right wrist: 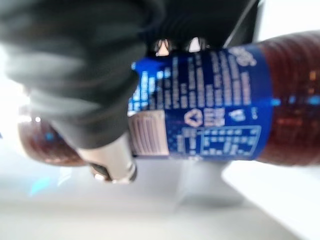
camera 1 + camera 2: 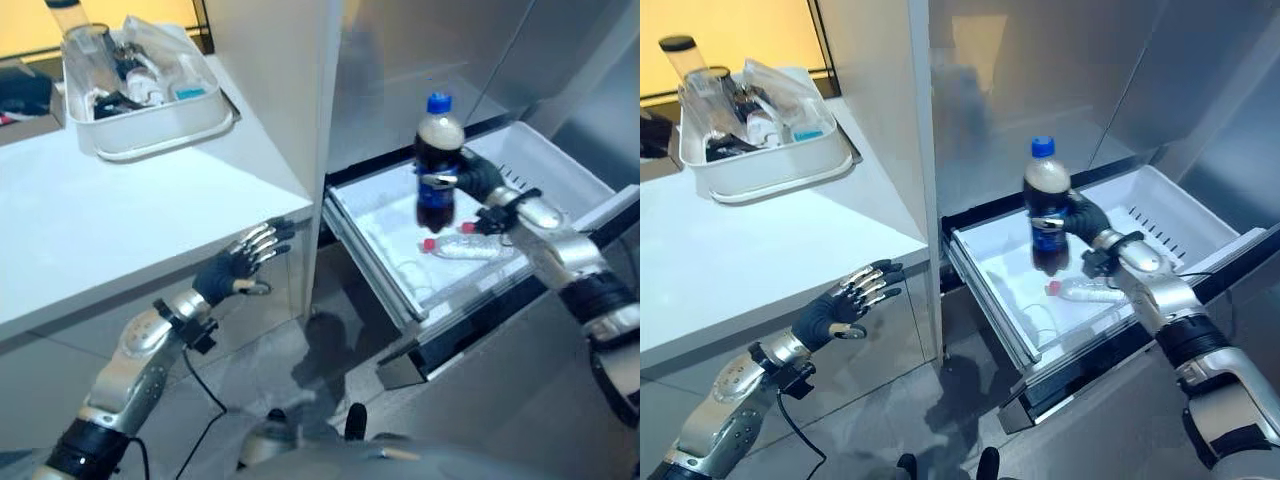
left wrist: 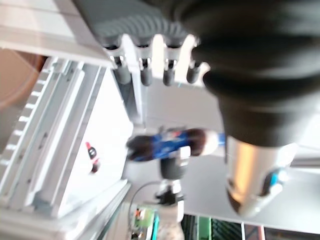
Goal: Take the drinks into the refrigerator
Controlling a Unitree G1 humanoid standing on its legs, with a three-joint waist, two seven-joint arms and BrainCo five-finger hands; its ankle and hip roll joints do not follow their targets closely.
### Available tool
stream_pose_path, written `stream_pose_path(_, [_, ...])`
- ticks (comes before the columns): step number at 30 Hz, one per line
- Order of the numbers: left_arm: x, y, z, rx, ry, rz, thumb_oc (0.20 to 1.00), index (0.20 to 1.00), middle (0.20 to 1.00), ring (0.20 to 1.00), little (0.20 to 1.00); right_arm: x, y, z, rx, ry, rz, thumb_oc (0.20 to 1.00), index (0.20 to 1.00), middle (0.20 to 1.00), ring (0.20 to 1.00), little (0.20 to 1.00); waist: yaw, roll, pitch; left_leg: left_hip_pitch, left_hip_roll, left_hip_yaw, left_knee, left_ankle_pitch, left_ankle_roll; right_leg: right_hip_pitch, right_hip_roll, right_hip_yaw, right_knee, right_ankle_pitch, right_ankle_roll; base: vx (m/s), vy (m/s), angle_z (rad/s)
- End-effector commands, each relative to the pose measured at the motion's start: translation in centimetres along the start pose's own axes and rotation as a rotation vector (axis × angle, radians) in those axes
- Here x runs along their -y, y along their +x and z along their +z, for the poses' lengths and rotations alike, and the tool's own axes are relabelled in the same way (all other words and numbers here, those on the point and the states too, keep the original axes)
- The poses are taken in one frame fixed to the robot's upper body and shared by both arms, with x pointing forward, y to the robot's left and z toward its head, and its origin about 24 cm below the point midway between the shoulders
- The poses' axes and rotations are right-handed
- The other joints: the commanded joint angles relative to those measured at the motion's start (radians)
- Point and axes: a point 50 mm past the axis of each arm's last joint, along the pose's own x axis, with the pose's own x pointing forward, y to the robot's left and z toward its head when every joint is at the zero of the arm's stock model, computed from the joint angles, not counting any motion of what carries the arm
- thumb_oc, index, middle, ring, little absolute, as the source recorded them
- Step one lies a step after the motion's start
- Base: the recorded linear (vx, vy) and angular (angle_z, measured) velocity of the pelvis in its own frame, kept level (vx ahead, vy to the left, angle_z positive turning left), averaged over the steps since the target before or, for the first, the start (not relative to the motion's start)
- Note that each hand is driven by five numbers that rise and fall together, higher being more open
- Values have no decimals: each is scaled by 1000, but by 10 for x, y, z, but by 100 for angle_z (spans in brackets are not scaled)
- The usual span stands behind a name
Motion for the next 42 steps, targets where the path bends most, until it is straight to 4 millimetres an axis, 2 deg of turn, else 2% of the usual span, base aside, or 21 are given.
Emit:
stream_pose_path(1, [8, 2, 34, 151, 55, -76, 1000, 1000, 1000, 1000, 1000, 44, 1, 127, 401, -200, -171, 200, 200, 200, 200, 200, 11, -5, 17, -20, -8, -29, 1, -34, 13, -26, -37, -40, 124, -54, 93, -57, -20, 9])
stream_pose_path(2, [8, 1, 37, 159, 61, -80, 1000, 1000, 1000, 1000, 1000, 51, -2, 133, 394, -254, -202, 200, 200, 200, 200, 200, 17, -4, 27, -31, -5, -33, 1, -28, 12, -37, -37, -44, 129, -55, 92, -33, -11, 14])
stream_pose_path(4, [10, 1, 42, 167, 76, -98, 1000, 1000, 1000, 1000, 1000, 62, -3, 133, 386, -239, -261, 200, 200, 200, 200, 200, 21, 1, 42, -57, -2, -43, 3, -19, 10, -64, -36, -50, 144, -58, 90, -69, -22, 15])
stream_pose_path(5, [12, 2, 48, 177, 93, -124, 1000, 1000, 1000, 1000, 1000, 67, -2, 142, 369, -300, -290, 200, 200, 200, 200, 200, 27, 4, 66, -84, 1, -53, 8, -9, 8, -93, -37, -58, 161, -60, 87, -74, -27, 11])
stream_pose_path(8, [15, 4, 52, 180, 109, -152, 1000, 1000, 1000, 1000, 1000, 70, 0, 140, 337, -312, -304, 200, 200, 200, 200, 200, 28, 9, 87, -116, 7, -62, 13, 3, 5, -131, -40, -66, 186, -64, 83, -83, -27, 21])
stream_pose_path(11, [19, 6, 58, 182, 122, -192, 1000, 1000, 1000, 1000, 1000, 69, 4, 129, 261, -362, -290, 200, 200, 200, 200, 200, 30, 16, 115, -155, 14, -81, 18, 20, 2, -180, -46, -81, 225, -71, 82, -56, -36, 21])
stream_pose_path(13, [22, 8, 62, 185, 136, -215, 1000, 1000, 1000, 1000, 1000, 58, 10, 105, 179, -395, -238, 200, 200, 200, 200, 200, 30, 23, 144, -189, 22, -104, 21, 36, -2, -217, -49, -96, 257, -79, 79, -48, -59, 33])
stream_pose_path(14, [22, 8, 62, 184, 136, -216, 1000, 1000, 1000, 1000, 1000, 58, 10, 104, 179, -394, -239, 200, 200, 200, 200, 200, 30, 22, 142, -191, 21, -105, 21, 37, -2, -220, -50, -97, 258, -80, 79, -17, -45, 30])
stream_pose_path(15, [22, 9, 63, 184, 140, -220, 1000, 1000, 1000, 1000, 1000, 55, 11, 88, 125, -410, -211, 200, 200, 200, 200, 200, 30, 23, 149, -205, 22, -115, 20, 41, -4, -230, -50, -104, 263, -82, 78, -2, -24, 21])
stream_pose_path(16, [22, 9, 63, 183, 140, -220, 1000, 1000, 1000, 1000, 1000, 55, 10, 88, 125, -409, -211, 200, 200, 200, 200, 200, 30, 22, 148, -206, 22, -116, 20, 42, -4, -231, -51, -105, 263, -83, 78, -11, -50, 25])
stream_pose_path(17, [24, 9, 63, 180, 137, -224, 1000, 1000, 1000, 1000, 1000, 51, 12, 65, 42, -421, -195, 200, 200, 200, 200, 200, 37, 25, 159, -218, 23, -125, 20, 46, -5, -238, -52, -115, 265, -83, 78, -8, -28, 13])
stream_pose_path(18, [24, 9, 63, 179, 138, -224, 1000, 1000, 1000, 1000, 1000, 51, 12, 64, 42, -421, -195, 200, 200, 200, 200, 200, 37, 24, 159, -219, 23, -125, 20, 46, -5, -238, -53, -116, 265, -84, 78, -17, -49, 15])
stream_pose_path(19, [25, 10, 65, 169, 150, -240, 1000, 1000, 1000, 1000, 1000, 51, 13, 47, -45, -455, -184, 200, 200, 200, 200, 200, 42, 26, 170, -225, 22, -133, 20, 49, -5, -241, -53, -122, 266, -84, 77, -9, -22, 10])
stream_pose_path(20, [25, 10, 65, 169, 150, -239, 1000, 1000, 1000, 1000, 1000, 51, 13, 47, -45, -456, -184, 200, 200, 200, 200, 200, 41, 26, 171, -225, 22, -134, 20, 49, -5, -241, -53, -123, 267, -84, 77, -22, -34, 25])
stream_pose_path(24, [27, 11, 66, 154, 169, -247, 1000, 1000, 1000, 1000, 1000, 40, 16, 23, -172, -556, -113, 200, 200, 200, 200, 200, 45, 32, 200, -243, 23, -148, 17, 58, -8, -255, -55, -135, 268, -83, 76, -27, -29, 12])
stream_pose_path(30, [29, 12, 67, 156, 179, -250, 1000, 1000, 1000, 1000, 1000, 29, 19, 9, -243, -647, -36, 200, 200, 200, 200, 200, 46, 41, 220, -250, 21, -163, 14, 63, -8, -266, -59, -146, 281, -88, 72, -25, -20, 10])
stream_pose_path(36, [30, 13, 68, 167, 198, -246, 1000, 1000, 1000, 1000, 1000, 7, 23, -14, -310, -707, 79, 200, 200, 200, 200, 200, 49, 49, 232, -252, 20, -177, 9, 65, -8, -261, -61, -163, 281, -96, 69, -23, -25, 6])
stream_pose_path(42, [29, 14, 69, 181, 205, -241, 1000, 1000, 1000, 1000, 1000, -2, 26, -15, -317, -733, 127, 200, 200, 200, 200, 200, 48, 52, 233, -248, 21, -184, 6, 66, -10, -257, -65, -178, 286, -99, 67, -9, -8, 2])
